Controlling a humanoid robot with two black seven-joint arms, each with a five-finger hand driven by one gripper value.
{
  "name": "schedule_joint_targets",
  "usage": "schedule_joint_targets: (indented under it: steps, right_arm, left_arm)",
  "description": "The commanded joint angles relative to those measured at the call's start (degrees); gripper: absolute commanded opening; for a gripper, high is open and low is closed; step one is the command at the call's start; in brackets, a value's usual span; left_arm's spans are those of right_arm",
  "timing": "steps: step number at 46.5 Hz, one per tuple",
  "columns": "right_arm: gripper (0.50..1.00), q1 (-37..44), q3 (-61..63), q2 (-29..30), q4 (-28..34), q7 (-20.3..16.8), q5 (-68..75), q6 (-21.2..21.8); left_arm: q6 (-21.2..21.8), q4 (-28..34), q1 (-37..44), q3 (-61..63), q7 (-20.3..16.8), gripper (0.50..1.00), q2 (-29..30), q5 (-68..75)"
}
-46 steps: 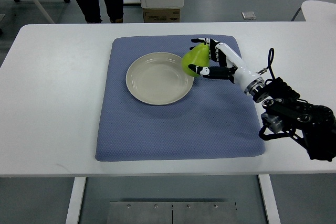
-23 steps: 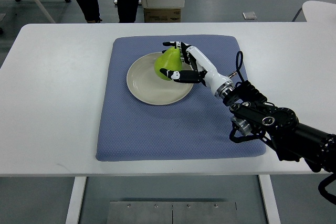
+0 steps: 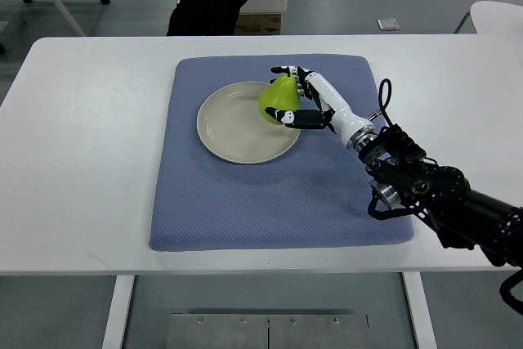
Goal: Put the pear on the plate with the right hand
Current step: 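Lower the pear onto the plate and open the right hand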
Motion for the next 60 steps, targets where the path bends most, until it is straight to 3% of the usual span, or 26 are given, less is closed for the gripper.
schedule_joint_targets:
  steps: [1, 9, 10, 11, 14, 15, 18, 20, 60]
  right_arm:
    - [0.500, -0.02, -0.05, 0.00, 0.12, 0.00, 0.00, 0.00]
    - [0.500, 0.07, 0.21, 0.00, 0.04, 0.00, 0.09, 0.00]
    - [0.526, 0.07, 0.21, 0.00, 0.04, 0.00, 0.09, 0.00]
    - [0.610, 0.07, 0.21, 0.00, 0.04, 0.00, 0.09, -0.09]
    - [0.750, 0.07, 0.21, 0.00, 0.04, 0.00, 0.18, -0.09]
    - [0.844, 0.07, 0.21, 0.00, 0.04, 0.00, 0.18, -0.09]
    - [0.947, 0.24, 0.30, 0.00, 0.04, 0.00, 0.18, -0.09]
    - [0.981, 0.25, 0.30, 0.00, 0.04, 0.00, 0.18, -0.09]
    - [0.995, 1.30, 5.22, -0.70, 0.04, 0.00, 0.79, 0.79]
  left_arm:
    - [0.00, -0.01, 0.00, -0.02, 0.00, 1.000, 0.00, 0.00]
    - [0.00, -0.01, 0.00, -0.02, 0.00, 1.000, 0.00, 0.00]
    - [0.00, -0.01, 0.00, 0.07, 0.00, 1.000, 0.00, 0.00]
    - [0.00, -0.01, 0.00, -0.02, 0.00, 1.000, 0.00, 0.09]
    - [0.00, -0.01, 0.00, -0.02, 0.00, 1.000, 0.00, 0.00]
    - [0.00, -0.01, 0.00, 0.07, 0.00, 1.000, 0.00, 0.00]
    - [0.00, -0.01, 0.00, -0.02, 0.00, 1.000, 0.00, 0.00]
    - [0.00, -0.01, 0.00, -0.02, 0.09, 1.000, 0.00, 0.00]
    - [0.00, -0.01, 0.00, -0.02, 0.00, 1.000, 0.00, 0.00]
